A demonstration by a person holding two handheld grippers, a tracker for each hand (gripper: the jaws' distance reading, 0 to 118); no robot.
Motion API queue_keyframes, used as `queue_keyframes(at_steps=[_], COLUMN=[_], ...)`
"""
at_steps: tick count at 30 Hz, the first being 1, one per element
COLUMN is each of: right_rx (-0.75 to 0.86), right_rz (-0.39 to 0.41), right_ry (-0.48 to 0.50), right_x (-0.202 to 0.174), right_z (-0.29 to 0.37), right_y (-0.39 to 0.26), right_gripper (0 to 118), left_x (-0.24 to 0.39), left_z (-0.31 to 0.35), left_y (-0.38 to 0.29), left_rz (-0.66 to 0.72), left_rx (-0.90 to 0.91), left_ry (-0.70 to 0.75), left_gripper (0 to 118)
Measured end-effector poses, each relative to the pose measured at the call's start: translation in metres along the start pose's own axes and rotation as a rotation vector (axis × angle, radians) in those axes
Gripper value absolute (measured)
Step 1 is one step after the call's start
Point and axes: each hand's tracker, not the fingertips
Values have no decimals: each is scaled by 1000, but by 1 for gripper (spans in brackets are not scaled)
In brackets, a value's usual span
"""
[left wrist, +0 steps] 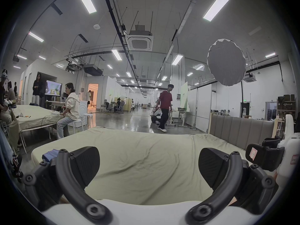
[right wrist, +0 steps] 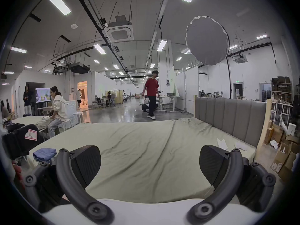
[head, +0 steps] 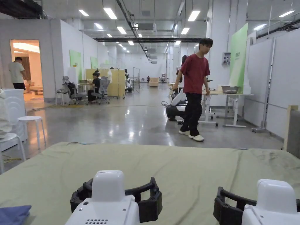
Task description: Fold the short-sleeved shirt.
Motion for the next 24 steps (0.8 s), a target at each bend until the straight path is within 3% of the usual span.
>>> queue_keyframes(at_steps=[3,7,9,10,12,17,20,24], right_rx=[31,34,47,65,69,37,28,1], right_rz=[-20,-83,-50,-3,72,55,-16,-179], right_ry=[-51,21,16,-32,-13,6,30,176], right_x=[-1,7,5,1,-2,-5,0,12], right_z=[3,10,11,11,9,3,4,13], right_y=[1,7,9,7,3,-7,-7,0], right_gripper=[118,118,118,118,118,118,118,118], left_x=[1,2,2,2,2,1,-1,-5], left_z=[1,5,6,7,7,6,6,6], left_y=[2,5,5,5,5,3,2,0], left_rz=[5,9,10,9,7,17,16,26], left_rx=[9,12,17,19,21,16,14,13], left_ry=[-2,-12,-16,-18,-16,-16,-12,-7], left_gripper=[118,118,118,118,118,118,118,118])
